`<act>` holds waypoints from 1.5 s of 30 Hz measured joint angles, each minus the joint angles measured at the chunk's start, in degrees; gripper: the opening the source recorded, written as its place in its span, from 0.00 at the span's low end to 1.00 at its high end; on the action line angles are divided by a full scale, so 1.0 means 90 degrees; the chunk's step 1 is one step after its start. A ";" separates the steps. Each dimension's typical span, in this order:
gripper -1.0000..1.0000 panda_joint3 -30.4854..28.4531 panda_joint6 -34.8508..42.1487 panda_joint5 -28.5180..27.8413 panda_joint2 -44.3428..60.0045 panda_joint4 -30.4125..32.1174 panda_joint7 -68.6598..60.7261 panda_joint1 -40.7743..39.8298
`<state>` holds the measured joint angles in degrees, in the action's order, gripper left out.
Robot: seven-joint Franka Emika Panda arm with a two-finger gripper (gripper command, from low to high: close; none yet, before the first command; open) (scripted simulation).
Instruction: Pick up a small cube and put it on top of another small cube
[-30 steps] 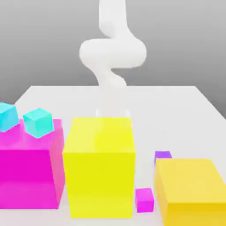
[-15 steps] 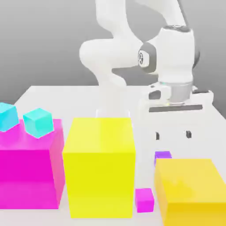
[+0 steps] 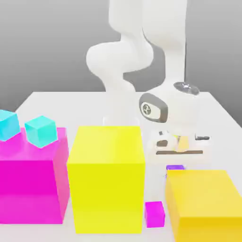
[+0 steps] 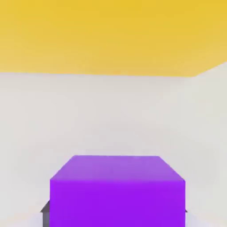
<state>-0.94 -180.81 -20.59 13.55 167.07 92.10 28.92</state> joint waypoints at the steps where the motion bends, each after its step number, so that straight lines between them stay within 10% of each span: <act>1: 0.00 0.0038 0.0053 0.0008 -0.0058 0.0007 -0.0004 -0.0036; 8: 0.00 0.1043 0.1062 0.1773 -0.1330 0.0271 -0.1280 -0.0512; 24: 0.00 0.0696 0.3303 0.3867 -0.1585 -0.0380 -0.5441 0.0432; 35: 0.00 -0.0516 0.5360 0.3623 -0.2482 -0.2322 -0.7761 -0.0800; 45: 0.00 -0.1811 0.6434 0.2339 -0.3394 -0.3308 -0.6384 -0.2894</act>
<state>-17.23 -122.90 0.46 -17.00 137.30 34.65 2.88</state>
